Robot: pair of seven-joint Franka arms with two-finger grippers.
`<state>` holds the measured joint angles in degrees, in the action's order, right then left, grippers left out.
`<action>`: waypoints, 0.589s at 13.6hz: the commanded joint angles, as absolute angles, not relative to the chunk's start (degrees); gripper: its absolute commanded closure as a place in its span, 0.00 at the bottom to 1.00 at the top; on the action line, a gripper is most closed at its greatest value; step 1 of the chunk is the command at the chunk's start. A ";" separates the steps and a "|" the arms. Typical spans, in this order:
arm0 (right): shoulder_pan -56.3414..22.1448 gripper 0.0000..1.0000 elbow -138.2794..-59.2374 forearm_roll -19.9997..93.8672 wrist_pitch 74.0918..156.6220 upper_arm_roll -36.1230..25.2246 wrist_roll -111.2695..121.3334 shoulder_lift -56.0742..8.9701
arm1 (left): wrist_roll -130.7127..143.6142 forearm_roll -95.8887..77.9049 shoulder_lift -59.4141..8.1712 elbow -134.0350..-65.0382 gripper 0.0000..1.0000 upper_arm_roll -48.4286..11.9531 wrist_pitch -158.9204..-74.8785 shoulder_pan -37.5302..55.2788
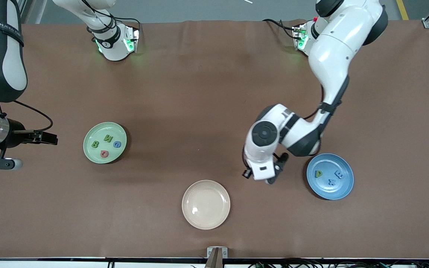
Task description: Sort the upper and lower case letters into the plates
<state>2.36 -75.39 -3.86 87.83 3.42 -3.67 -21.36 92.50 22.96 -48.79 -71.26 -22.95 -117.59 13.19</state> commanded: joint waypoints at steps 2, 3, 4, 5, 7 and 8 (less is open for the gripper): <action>2.81 0.00 -75.67 -2.29 86.84 3.60 -2.90 -21.45 | 79.93 22.24 -41.67 -81.19 1.00 -27.23 -116.72 2.76; 2.64 0.00 -76.37 -2.20 86.84 3.52 -2.81 -20.75 | 75.98 22.24 -40.36 -83.56 1.00 -28.99 -116.72 -1.19; 2.46 0.00 -77.33 -2.20 86.84 3.52 -2.55 -19.52 | 72.20 22.24 -38.95 -86.11 0.99 -30.48 -116.72 -4.88; 2.11 0.00 -78.56 -2.28 86.92 2.99 -2.37 -18.12 | 68.59 22.24 -37.98 -88.48 0.99 -32.15 -116.81 -8.23; -0.34 0.00 -80.15 -2.29 86.84 0.63 -2.20 -15.66 | 62.61 22.67 -37.09 -91.83 0.99 -32.70 -117.33 -13.08; -0.26 0.00 -80.07 -2.29 86.84 0.44 -2.20 -15.38 | 60.32 23.11 -37.09 -93.06 0.99 -32.70 -117.68 -14.49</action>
<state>1.00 -76.26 -3.21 86.45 2.27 -3.00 -19.39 64.16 22.96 -39.75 -87.70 -31.95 -116.58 -11.59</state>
